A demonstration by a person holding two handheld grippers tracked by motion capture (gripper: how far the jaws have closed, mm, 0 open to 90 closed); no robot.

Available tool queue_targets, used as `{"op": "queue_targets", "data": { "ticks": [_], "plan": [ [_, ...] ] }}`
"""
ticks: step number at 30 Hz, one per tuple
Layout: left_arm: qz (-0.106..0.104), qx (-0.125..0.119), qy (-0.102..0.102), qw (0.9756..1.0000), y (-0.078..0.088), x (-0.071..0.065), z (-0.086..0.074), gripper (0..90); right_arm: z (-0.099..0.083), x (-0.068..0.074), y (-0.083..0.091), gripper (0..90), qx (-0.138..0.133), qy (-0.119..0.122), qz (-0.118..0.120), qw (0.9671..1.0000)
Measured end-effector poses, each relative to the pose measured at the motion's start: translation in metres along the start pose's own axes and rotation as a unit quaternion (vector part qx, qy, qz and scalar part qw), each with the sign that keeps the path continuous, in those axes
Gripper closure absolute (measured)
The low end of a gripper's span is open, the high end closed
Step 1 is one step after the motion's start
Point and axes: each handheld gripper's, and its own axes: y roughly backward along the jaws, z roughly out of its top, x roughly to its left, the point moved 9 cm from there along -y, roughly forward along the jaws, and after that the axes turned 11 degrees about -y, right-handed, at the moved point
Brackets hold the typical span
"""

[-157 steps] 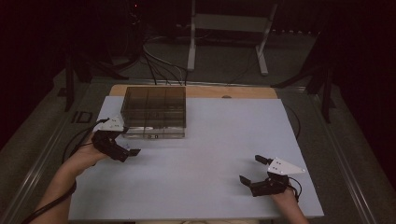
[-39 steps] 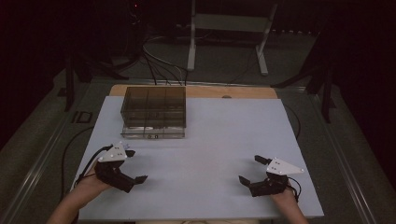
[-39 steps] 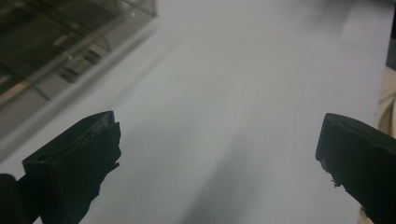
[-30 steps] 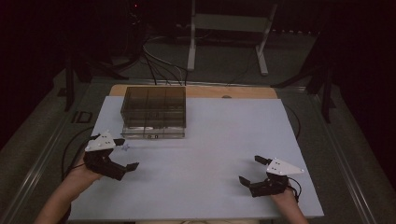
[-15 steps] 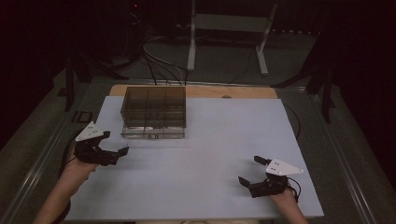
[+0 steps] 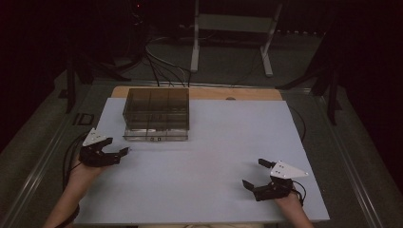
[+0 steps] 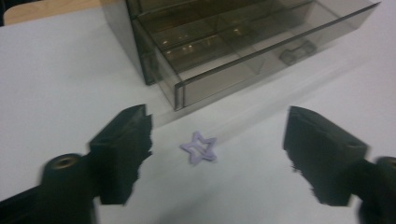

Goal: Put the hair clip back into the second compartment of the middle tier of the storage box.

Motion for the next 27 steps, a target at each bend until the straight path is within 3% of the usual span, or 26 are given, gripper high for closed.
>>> {"op": "queue_targets", "data": {
  "ticks": [12, 20, 27],
  "plan": [
    [0.014, 0.031, 0.03, 0.999, -0.023, 0.011, -0.018, 41.7, 0.0, 0.0, 0.0, 0.1, 0.0, 0.0, 0.0, 1.0],
    [0.005, 0.059, 0.039, 0.9975, -0.033, 0.012, -0.027, 51.8, 0.0, -0.001, 0.001, 0.1, 0.0, 0.0, -0.001, 1.0],
    [-0.004, 0.062, 0.037, 0.9974, -0.039, 0.009, -0.028, 54.9, 0.0, -0.002, 0.001, 0.1, 0.0, -0.001, -0.001, 1.0]
  ]
}}
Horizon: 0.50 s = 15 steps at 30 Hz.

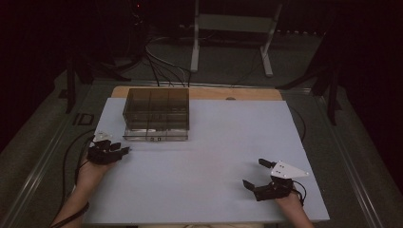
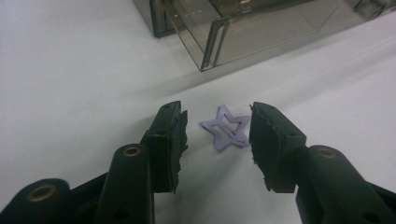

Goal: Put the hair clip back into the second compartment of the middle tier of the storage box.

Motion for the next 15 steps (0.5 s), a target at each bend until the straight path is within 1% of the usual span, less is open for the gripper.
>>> {"op": "queue_targets", "data": {
  "ticks": [5, 6, 9, 11, 13, 15],
  "plan": [
    [0.003, 0.003, 0.003, 1.0, -0.0039, 0.0003, 0.0, 56.6, -0.0003, -0.0003, 0.0, 0.1, 0.0, -0.001, 0.0, 1.0],
    [0.0, 0.004, 0.004, 1.0, -0.0046, -0.0002, 0.0, 57.3, -0.0003, -0.0004, 0.0001, 0.1, 0.0, -0.001, -0.001, 1.0],
    [0.003, 0.007, 0.001, 1.0, -0.0062, 0.0003, -0.0011, 58.7, -0.0005, -0.0004, 0.0003, 0.1, 0.001, -0.001, -0.001, 1.0],
    [0.005, 0.004, 0.001, 1.0, -0.0064, 0.0013, -0.0012, 59.6, -0.0006, -0.0006, 0.0002, 0.1, 0.001, -0.001, -0.001, 1.0],
    [0.002, 0.0, 0.006, 1.0, -0.0067, 0.0015, -0.001, 60.2, -0.0007, -0.0005, 0.0002, 0.1, 0.001, -0.002, -0.001, 1.0],
    [0.003, -0.001, 0.002, 1.0, -0.0069, 0.0011, -0.0009, 60.1, -0.0009, -0.0006, 0.0001, 0.1, 0.002, -0.001, -0.001, 1.0]
  ]
}}
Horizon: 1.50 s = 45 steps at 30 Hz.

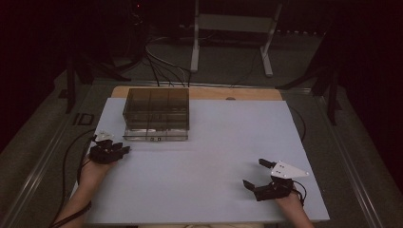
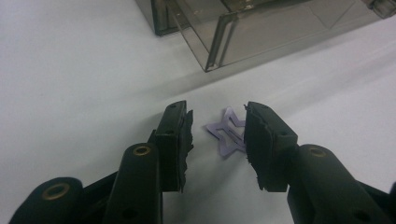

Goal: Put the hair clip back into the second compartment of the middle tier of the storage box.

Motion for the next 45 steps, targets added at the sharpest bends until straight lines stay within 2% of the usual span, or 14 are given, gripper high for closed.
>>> {"op": "queue_targets", "data": {
  "ticks": [7, 11, 16, 18, 22, 23, 25, 32, 41, 45],
  "plan": [
    [-0.006, -0.001, -0.003, 1.0, -0.001, -0.003, 0.001, 60.4, -0.001, 0.0, 0.0, 0.1, 0.002, 0.001, 0.0, 1.0],
    [-0.008, 0.001, -0.011, 0.9999, -0.001, -0.006, 0.001, 65.6, 0.0, 0.0, 0.0, 0.0, 0.001, 0.0, 0.0, 1.0],
    [-0.029, 0.002, -0.007, 0.9996, -0.001, -0.011, 0.002, 75.5, 0.0, 0.0, 0.0, 0.1, 0.002, 0.0, 0.0, 1.0],
    [-0.018, 0.006, -0.021, 0.9996, -0.002, -0.012, 0.002, 76.6, 0.0, 0.0, 0.0, 0.1, 0.002, 0.001, 0.0, 1.0],
    [-0.024, 0.006, -0.013, 0.9996, -0.001, -0.011, 0.001, 80.5, 0.0, 0.0, 0.0, 0.1, 0.002, 0.001, 0.0, 1.0],
    [-0.025, 0.006, -0.012, 0.9996, -0.001, -0.011, 0.001, 85.0, 0.0, 0.0, 0.0, 0.1, 0.001, 0.001, 0.0, 1.0],
    [-0.027, 0.005, -0.014, 0.9995, 0.0, -0.012, 0.001, 86.8, 0.0, -0.001, 0.0, 0.1, 0.001, 0.001, 0.0, 1.0],
    [-0.033, 0.004, -0.012, 0.9994, 0.002, -0.013, 0.001, 88.4, 0.0, -0.001, 0.001, 0.1, 0.001, 0.002, 0.0, 1.0],
    [-0.047, -0.005, -0.012, 0.9988, 0.015, -0.015, 0.005, 88.8, 0.0, -0.001, 0.001, 0.1, -0.001, 0.002, 0.0, 1.0],
    [-0.055, -0.006, -0.018, 0.9983, 0.019, -0.017, 0.006, 88.9, 0.0, -0.001, 0.001, 0.1, -0.001, 0.001, 0.0, 1.0]
  ]
}}
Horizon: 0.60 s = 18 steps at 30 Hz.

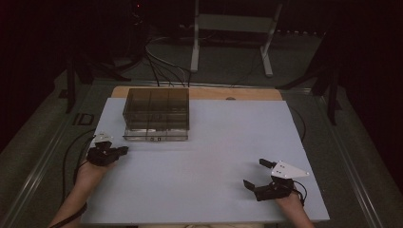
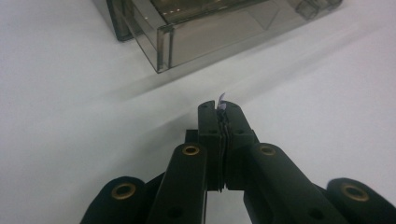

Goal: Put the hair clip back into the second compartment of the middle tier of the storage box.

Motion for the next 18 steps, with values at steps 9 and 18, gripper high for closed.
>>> {"op": "queue_targets", "data": {
  "ticks": [9, 18],
  "plan": [
    [-0.023, -0.001, -0.014, 0.9996, 0.007, -0.01, 0.002, 88.9, 0.0, 0.001, 0.0, 0.1, 0.001, 0.0, 0.0, 1.0],
    [-0.041, -0.004, -0.03, 0.9987, 0.009, -0.02, 0.01, 88.9, 0.0, 0.0, 0.0, 0.1, -0.001, 0.0, 0.0, 1.0]
  ]
}}
